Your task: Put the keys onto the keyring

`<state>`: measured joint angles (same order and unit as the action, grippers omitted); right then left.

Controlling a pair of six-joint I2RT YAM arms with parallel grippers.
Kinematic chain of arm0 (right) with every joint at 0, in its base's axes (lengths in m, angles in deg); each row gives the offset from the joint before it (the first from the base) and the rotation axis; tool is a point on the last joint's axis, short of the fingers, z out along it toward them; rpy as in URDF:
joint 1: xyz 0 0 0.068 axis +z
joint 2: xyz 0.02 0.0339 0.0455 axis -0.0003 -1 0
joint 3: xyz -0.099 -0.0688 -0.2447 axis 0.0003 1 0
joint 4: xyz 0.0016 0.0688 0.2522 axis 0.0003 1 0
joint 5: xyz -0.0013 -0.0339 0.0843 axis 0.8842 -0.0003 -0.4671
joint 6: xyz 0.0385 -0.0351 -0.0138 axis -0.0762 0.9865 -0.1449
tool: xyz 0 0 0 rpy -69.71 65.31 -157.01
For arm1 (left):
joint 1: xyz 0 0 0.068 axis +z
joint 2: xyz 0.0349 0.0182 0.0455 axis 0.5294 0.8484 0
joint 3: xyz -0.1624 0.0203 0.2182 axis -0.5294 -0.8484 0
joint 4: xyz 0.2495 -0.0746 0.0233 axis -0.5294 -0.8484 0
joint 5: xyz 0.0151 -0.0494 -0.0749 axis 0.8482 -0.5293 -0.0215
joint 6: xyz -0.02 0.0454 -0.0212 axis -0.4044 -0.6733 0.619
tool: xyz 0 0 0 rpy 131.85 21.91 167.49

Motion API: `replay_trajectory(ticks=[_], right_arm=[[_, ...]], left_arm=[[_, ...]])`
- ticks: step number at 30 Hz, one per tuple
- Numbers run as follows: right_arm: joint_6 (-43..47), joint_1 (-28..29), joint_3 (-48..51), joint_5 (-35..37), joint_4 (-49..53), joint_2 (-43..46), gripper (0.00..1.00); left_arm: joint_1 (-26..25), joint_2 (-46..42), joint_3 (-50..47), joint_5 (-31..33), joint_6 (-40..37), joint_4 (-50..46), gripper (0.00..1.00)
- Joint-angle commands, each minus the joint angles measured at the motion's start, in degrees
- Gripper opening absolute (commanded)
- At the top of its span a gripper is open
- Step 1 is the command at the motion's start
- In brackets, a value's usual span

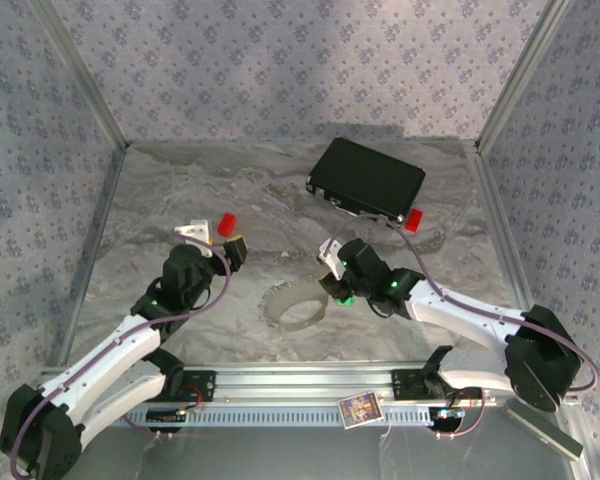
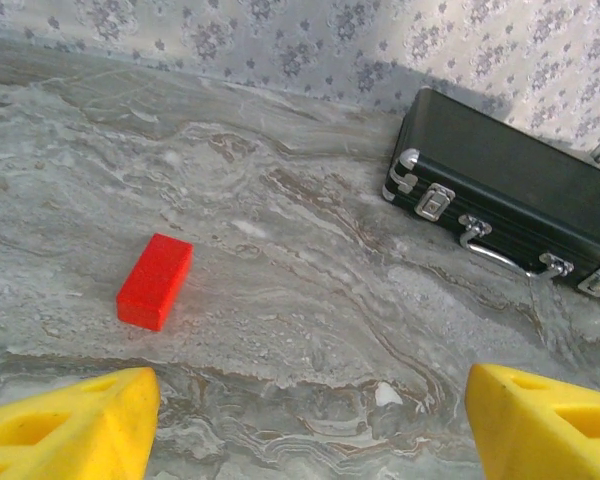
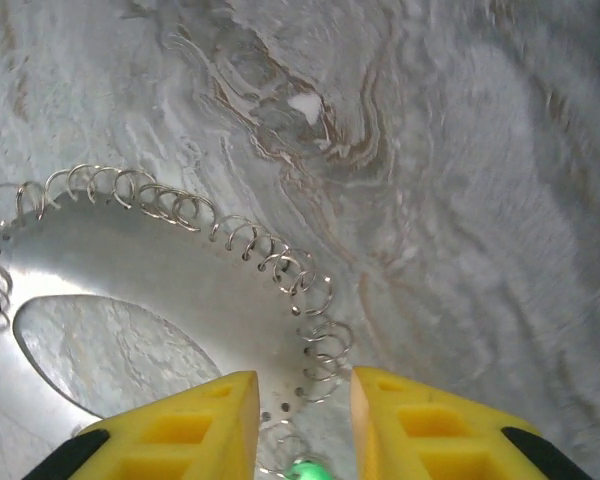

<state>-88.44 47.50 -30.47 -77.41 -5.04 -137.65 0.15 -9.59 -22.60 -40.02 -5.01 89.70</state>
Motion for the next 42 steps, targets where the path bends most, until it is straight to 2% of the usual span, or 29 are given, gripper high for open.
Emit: replay_trajectory(ticks=[1, 3, 6, 10, 14, 19, 28, 42], right_arm=[[-27.07, -1.97, -2.42, 5.67, 1.12, -3.43, 0.26], [-32.24, -5.11, -5.69, 3.4, 8.46, -6.53, 0.21], [-33.82, -6.65, -5.87, -0.76, 9.36, -8.36, 0.18], [-36.2, -7.38, -4.02, -2.95, 7.56, -9.38, 0.21], [-35.84, -8.39, -3.4, -8.27, 5.2, -12.71, 0.24], [-35.41, -8.54, -2.79, -9.44, 4.2, -14.13, 0.27], [-34.21, -9.09, -1.92, -13.47, 1.54, -16.81, 0.2], [-33.3, -9.1, -2.16, -16.86, -0.82, -18.9, 0.15]], left_arm=[[0.28, 1.3, 0.43, -2.72, -1.09, 2.55, 0.8], [0.26, 2.39, 0.25, -3.55, -1.03, 3.43, 0.8], [0.27, 3.85, -0.09, -5.41, -1.02, 5.04, 0.8], [0.3, 6.44, -0.86, -7.75, -1.02, 7.24, 0.79], [0.17, 10.82, -2.53, -10.13, 1.51, 12.58, 0.78], [-1.0, 16.38, -2.01, -12.93, 3.37, 16.52, 0.74], [-3.82, 19.53, 0.16, -12.78, 2.58, 16.56, 0.72], [-4.38, 18.75, -0.09, -11.74, 2.41, 15.63, 0.72]])
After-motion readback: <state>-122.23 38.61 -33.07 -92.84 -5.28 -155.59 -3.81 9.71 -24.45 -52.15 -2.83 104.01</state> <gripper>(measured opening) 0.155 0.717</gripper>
